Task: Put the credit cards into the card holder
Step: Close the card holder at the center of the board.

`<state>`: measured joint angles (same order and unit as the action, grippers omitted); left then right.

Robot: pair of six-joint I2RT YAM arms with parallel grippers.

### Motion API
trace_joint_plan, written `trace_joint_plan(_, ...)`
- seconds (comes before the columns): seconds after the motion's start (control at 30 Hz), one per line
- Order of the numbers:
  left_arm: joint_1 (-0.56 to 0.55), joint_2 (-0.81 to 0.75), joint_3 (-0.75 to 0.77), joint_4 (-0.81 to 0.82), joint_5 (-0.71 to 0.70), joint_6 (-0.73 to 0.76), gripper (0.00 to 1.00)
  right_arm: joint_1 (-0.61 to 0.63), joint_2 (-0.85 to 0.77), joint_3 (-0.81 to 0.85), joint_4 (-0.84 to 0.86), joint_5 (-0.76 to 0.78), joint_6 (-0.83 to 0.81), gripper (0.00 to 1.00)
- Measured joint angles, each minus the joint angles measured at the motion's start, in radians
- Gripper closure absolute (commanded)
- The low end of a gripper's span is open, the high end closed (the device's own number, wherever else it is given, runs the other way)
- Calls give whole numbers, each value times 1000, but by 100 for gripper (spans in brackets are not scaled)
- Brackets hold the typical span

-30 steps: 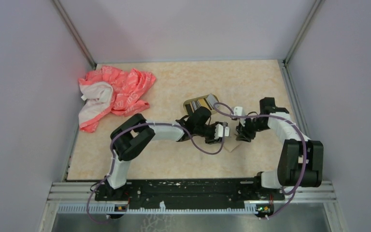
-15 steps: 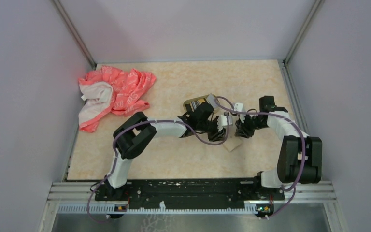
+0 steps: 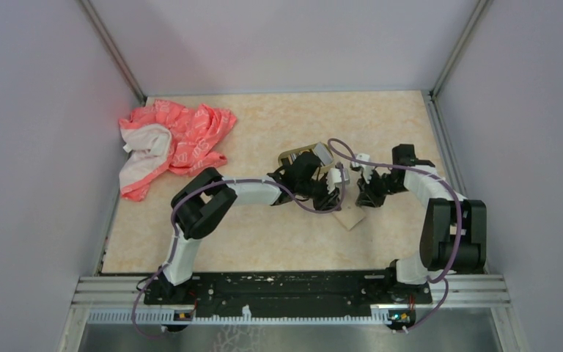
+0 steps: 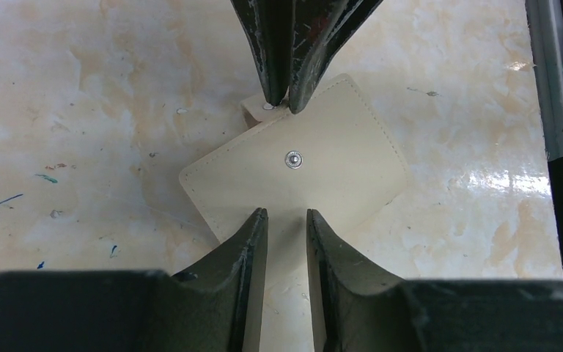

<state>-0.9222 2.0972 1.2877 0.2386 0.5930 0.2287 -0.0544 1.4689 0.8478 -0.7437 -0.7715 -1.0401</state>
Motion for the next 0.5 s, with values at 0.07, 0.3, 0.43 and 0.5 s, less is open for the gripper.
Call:
trace_joint_plan(0.07, 0, 0, 0, 0, 0, -5, 69, 0, 0, 0, 7, 11, 23, 96)
trace_joint_plan(0.3, 4, 2, 0, 5, 5, -41, 69, 0, 0, 0, 59, 69, 118, 81)
trace_joint_plan(0.43, 5, 6, 5, 7, 8, -63, 69, 0, -2, 0, 78, 89, 163, 71)
trace_joint_plan(0.5, 6, 8, 6, 8, 11, -75, 69, 0, -10, 0, 87, 97, 180, 72)
